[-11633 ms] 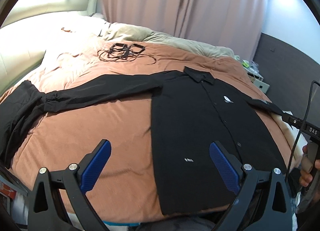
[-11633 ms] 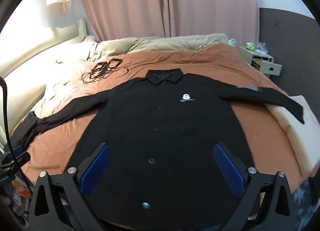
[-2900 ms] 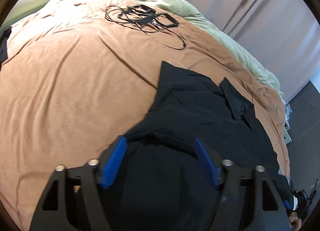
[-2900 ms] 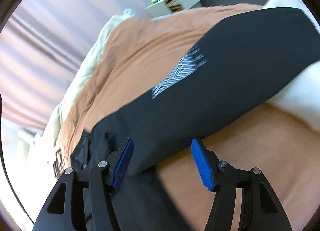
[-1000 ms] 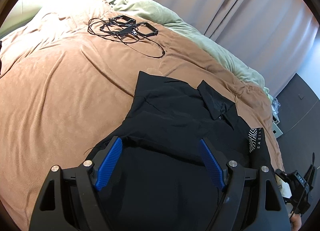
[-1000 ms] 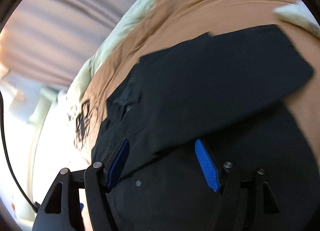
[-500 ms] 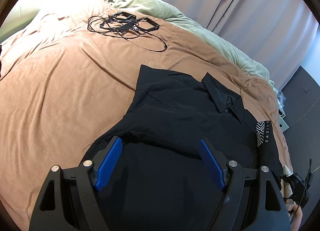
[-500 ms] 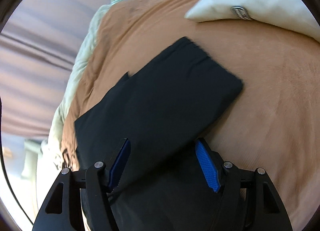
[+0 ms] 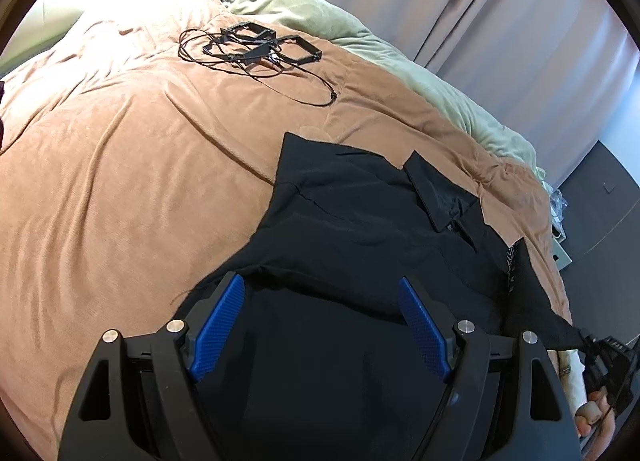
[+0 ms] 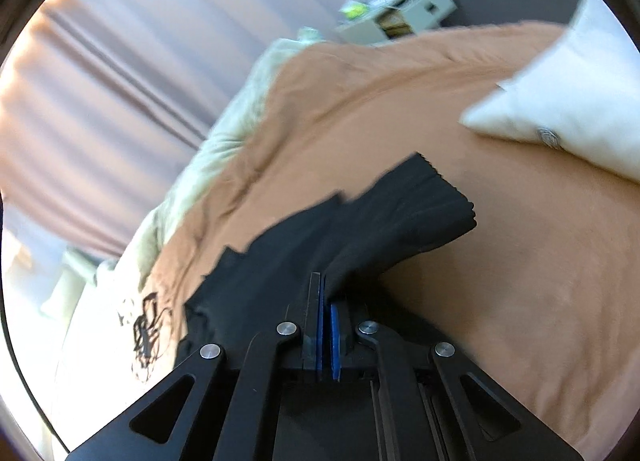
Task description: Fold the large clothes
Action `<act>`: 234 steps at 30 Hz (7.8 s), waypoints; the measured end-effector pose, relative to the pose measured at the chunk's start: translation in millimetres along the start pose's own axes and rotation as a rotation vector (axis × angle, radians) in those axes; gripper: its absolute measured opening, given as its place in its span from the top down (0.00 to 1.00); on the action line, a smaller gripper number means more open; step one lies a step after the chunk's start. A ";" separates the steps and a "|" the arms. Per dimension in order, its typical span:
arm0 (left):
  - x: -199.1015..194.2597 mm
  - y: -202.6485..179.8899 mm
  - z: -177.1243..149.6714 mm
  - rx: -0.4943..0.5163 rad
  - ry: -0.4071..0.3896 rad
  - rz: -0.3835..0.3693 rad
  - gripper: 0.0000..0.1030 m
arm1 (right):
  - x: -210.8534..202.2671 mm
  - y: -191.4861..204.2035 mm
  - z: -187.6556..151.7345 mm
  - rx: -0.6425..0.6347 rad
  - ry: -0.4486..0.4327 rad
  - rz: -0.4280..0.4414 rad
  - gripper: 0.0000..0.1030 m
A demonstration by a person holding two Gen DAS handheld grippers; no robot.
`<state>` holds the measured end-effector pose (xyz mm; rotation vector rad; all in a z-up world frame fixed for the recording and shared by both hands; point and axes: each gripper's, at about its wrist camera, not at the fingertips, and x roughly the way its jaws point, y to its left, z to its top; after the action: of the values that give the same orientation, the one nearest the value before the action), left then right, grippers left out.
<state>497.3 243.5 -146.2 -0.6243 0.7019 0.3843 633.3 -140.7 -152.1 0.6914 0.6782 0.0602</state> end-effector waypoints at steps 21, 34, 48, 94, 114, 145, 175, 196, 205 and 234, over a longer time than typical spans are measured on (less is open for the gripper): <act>-18.2 58.2 23.0 -0.194 -0.041 -0.019 0.22 | 38.4 192.5 -105.1 -0.455 0.150 0.250 0.96; -20.9 74.3 26.3 -0.234 -0.046 -0.008 0.22 | 65.7 179.0 -158.7 -0.459 0.445 0.282 0.39; 4.4 26.9 25.0 -0.058 0.005 -0.050 0.22 | 15.3 29.6 -51.6 -0.139 0.281 0.036 0.39; -124.6 0.5 -35.8 0.251 0.060 -0.066 0.00 | -118.4 -34.5 -54.7 -0.170 0.171 -0.033 0.18; -242.6 35.7 -99.7 0.322 -0.053 -0.033 0.00 | -252.0 -44.4 -83.4 -0.433 0.070 -0.028 0.18; -329.3 100.3 -208.6 0.353 -0.121 -0.019 0.01 | -360.9 -105.7 -154.0 -0.538 0.065 -0.037 0.18; -171.9 137.6 -209.5 0.197 0.210 -0.034 0.59 | -224.6 -169.6 -182.0 -0.330 0.384 -0.032 0.57; -172.5 155.9 -203.7 0.039 0.273 -0.204 0.59 | -240.2 -196.1 -172.5 -0.103 0.347 0.247 0.55; -163.0 142.2 -198.2 0.064 0.211 -0.137 0.59 | -209.8 -190.3 -181.8 -0.085 0.401 0.166 0.60; -256.0 128.3 -181.2 0.079 0.005 -0.147 0.88 | -296.8 -115.1 -147.5 -0.196 0.201 0.335 0.90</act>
<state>162.9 192.2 -126.7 -0.5980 0.6682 0.2182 293.0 -225.8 -140.1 0.6082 0.7318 0.5038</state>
